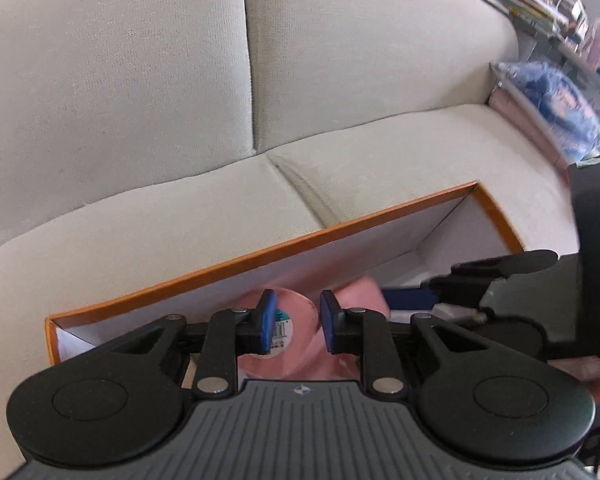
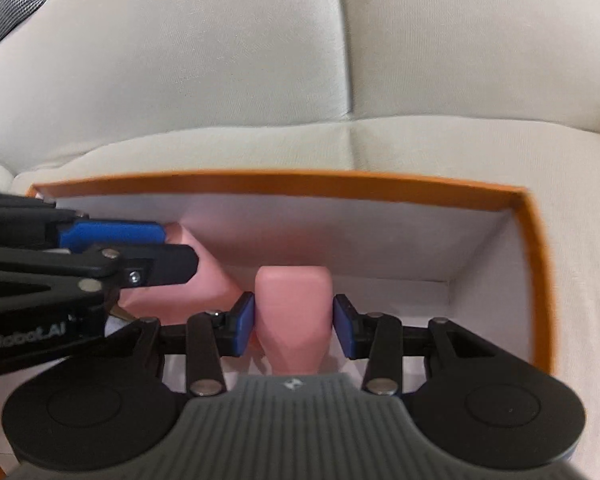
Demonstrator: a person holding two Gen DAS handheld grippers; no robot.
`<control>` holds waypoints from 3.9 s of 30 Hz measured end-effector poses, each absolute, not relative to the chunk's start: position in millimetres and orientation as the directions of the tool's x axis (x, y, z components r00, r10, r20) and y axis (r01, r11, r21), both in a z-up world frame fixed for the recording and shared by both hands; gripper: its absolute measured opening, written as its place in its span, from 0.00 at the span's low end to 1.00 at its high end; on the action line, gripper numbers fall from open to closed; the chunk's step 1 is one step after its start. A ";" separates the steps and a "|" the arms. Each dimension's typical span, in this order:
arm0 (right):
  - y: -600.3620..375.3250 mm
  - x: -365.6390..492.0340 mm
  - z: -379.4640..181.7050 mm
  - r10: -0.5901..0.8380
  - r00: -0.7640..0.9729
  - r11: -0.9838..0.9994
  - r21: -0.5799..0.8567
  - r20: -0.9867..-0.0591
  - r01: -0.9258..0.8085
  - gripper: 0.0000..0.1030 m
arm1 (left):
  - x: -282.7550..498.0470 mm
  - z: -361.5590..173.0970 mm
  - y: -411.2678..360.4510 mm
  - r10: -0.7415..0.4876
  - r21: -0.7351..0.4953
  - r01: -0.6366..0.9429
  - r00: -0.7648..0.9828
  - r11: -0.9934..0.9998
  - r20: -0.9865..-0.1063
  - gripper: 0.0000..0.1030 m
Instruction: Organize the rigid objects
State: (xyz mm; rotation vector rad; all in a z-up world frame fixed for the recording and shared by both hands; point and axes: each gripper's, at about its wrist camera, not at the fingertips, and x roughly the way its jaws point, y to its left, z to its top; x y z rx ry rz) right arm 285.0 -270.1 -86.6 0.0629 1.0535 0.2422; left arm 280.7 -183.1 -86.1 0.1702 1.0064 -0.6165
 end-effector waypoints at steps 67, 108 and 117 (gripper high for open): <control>-250.2 268.1 -70.3 0.323 0.458 0.945 0.311 -0.828 -0.104 0.43 | 218.0 -77.0 -154.9 -0.260 0.208 0.699 0.499 0.684 -0.827 0.41; -12.4 125.4 -90.9 0.337 0.339 0.840 0.117 -0.878 -0.530 0.15 | 174.1 -130.8 110.5 -0.251 -0.292 -0.154 0.242 0.944 -0.937 0.54; -11.4 121.9 -106.8 0.314 0.324 0.824 0.086 -0.892 -0.561 0.16 | 174.5 -141.0 108.7 -0.285 -0.325 -0.152 0.235 0.933 -0.929 0.69</control>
